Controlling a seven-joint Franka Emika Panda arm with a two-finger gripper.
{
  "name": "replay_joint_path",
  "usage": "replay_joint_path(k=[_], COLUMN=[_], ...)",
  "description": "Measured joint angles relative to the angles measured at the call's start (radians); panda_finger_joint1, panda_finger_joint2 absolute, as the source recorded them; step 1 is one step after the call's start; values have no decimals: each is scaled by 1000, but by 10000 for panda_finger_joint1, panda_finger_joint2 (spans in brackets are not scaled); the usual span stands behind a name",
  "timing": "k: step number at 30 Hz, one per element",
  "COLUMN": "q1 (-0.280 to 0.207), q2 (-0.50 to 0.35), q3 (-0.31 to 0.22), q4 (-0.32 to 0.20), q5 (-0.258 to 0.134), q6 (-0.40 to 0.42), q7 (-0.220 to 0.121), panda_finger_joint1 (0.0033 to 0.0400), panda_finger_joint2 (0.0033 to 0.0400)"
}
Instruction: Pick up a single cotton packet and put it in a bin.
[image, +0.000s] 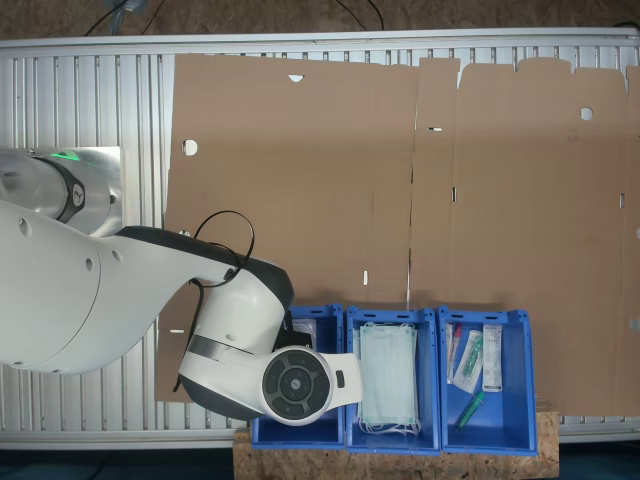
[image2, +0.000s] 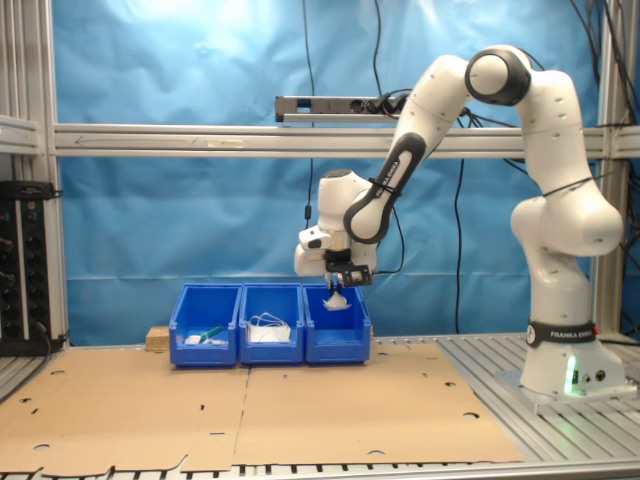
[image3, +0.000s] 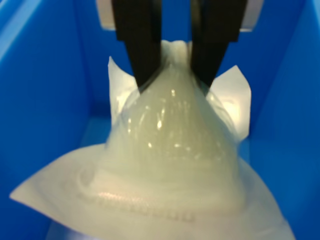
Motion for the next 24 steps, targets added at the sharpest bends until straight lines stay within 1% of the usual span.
replay_joint_path(k=[8,9,14,15,22,23,24], q1=[0,0,0,0,0,0,0], q2=[0,0,0,0,0,0,0], q3=[0,0,0,0,0,0,0], q4=[0,0,0,0,0,0,0], q5=[0,0,0,0,0,0,0], q6=[0,0,0,0,0,0,0], q7=[-2,-2,-5,-5,-14,-15,-15], panda_finger_joint1=[38,174,174,258,258,386,386], panda_finger_joint2=[38,174,174,258,258,386,386])
